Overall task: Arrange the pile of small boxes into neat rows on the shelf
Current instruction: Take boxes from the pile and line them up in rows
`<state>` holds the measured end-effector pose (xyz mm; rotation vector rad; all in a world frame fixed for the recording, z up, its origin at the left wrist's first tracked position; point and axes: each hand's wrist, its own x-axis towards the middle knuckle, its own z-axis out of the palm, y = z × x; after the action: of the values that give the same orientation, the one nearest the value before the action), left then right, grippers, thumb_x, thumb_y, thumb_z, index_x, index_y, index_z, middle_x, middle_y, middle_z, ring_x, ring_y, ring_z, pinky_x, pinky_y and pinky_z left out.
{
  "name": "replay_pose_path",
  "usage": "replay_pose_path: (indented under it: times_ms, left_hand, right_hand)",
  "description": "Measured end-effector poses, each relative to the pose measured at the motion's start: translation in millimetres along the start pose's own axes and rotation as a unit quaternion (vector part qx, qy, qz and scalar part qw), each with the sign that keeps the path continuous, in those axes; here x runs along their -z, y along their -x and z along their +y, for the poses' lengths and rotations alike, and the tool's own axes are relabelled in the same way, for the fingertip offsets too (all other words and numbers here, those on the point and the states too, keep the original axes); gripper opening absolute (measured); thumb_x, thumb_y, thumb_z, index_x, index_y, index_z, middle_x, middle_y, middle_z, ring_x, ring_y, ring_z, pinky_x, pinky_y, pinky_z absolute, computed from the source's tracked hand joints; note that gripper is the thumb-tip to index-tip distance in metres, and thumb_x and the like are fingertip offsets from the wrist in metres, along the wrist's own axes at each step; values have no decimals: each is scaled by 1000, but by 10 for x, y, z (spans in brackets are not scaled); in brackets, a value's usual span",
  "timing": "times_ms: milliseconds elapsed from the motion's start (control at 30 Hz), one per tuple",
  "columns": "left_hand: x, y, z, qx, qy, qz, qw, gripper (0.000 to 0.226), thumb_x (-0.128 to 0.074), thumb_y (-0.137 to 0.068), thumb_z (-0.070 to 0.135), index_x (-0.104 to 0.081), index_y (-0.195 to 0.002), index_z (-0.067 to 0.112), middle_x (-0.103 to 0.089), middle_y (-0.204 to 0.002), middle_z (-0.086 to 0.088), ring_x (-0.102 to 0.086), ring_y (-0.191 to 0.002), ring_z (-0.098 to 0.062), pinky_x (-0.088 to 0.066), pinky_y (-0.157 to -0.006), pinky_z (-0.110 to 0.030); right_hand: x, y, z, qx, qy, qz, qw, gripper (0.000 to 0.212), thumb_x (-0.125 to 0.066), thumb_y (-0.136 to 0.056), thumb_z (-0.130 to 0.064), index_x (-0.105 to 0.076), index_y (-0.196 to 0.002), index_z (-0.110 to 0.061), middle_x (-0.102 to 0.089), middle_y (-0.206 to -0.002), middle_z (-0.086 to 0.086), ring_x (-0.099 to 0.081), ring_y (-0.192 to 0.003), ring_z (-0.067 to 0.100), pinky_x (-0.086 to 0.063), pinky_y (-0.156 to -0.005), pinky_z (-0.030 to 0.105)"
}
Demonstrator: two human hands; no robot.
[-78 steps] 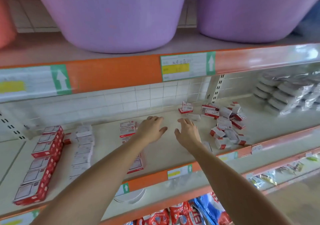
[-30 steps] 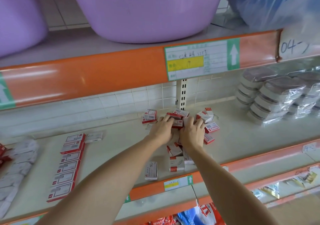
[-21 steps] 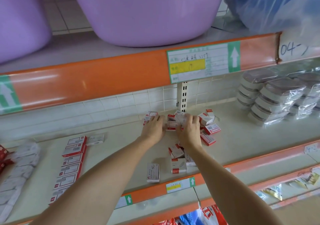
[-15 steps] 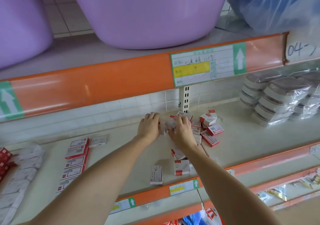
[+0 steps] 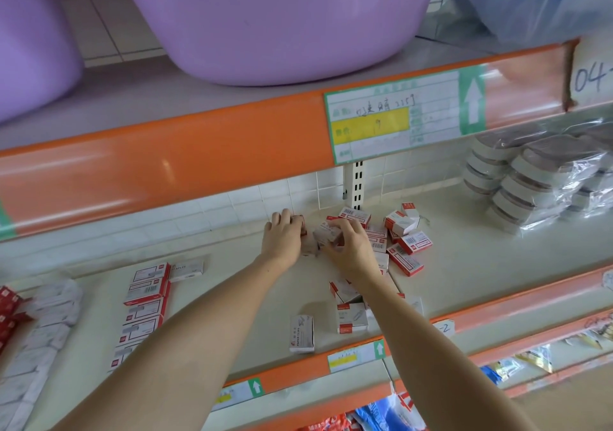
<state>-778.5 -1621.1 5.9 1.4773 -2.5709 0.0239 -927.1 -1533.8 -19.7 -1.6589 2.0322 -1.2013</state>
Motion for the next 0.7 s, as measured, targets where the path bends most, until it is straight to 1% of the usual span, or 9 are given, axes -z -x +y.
replay_pose_path:
  times_ms: [67,133,233,300,367,467,600,700]
  left_hand:
    - [-29,16,-5,-1,15,4,1000,48,-51,-83,-4,-47,-126,16,-41,-131,-8,-35,-122,-30,-37,-96,-36]
    - [-38,35,12,-3,42,-8,999,50,-50,-81,-7,-45,-126,14,-42,-134,-12,-38,-124,-32,-41,-95,-39]
    - [-12,53,9,-3,49,4,999,47,-48,-83,-7,-45,-126,13,-47,-126,-13,-44,-113,-34,-42,-88,-39]
    - [1,70,-27,9,47,29,998,44,-56,-85,-1,-45,-126,12,-49,-122,-12,-45,-110,-32,-42,-87,-37]
    - [7,96,-71,23,56,43,997,39,-64,-88,11,-48,-124,9,-50,-121,-11,-46,-110,-30,-43,-88,-36]
    - [17,154,-143,17,80,42,996,38,-70,-88,25,-57,-119,9,-49,-118,-8,-46,-112,-28,-44,-91,-38]
    - [66,280,-256,-10,94,55,994,40,-74,-85,30,-61,-117,10,-49,-112,-7,-45,-108,-27,-44,-91,-40]
    - [108,384,-353,-5,94,64,993,40,-76,-83,28,-61,-115,10,-51,-112,-7,-46,-107,-27,-42,-93,-39]
  right_hand:
    - [-2,6,-5,3,-4,3,1000,51,-72,-79,-18,-55,-127,-20,-52,-119,0,-59,-94,20,-55,-83,37]
    - [-8,9,6,4,-6,2,1000,52,-72,-79,-18,-54,-128,-21,-51,-121,0,-58,-97,21,-55,-84,39]
    - [-12,13,7,3,-8,1,1000,53,-72,-79,-19,-53,-129,-22,-51,-122,1,-57,-101,22,-55,-85,40]
    - [-16,5,-2,-1,-1,8,1000,55,-72,-80,-19,-51,-130,-20,-53,-122,1,-54,-107,22,-52,-90,39]
    - [-7,0,-22,-19,0,6,1000,57,-71,-81,-22,-48,-134,-19,-54,-123,1,-51,-113,20,-48,-95,36]
    - [4,19,-35,-16,25,-2,1000,58,-68,-84,-27,-48,-138,-20,-51,-131,-1,-46,-120,20,-44,-100,35]
    - [-10,13,-141,-49,45,-16,998,56,-66,-82,-30,-52,-136,-24,-50,-134,-3,-42,-122,23,-39,-103,38]
    - [-79,-13,-311,-41,65,-36,996,53,-70,-79,-28,-57,-129,-22,-52,-128,1,-42,-120,26,-35,-104,39]
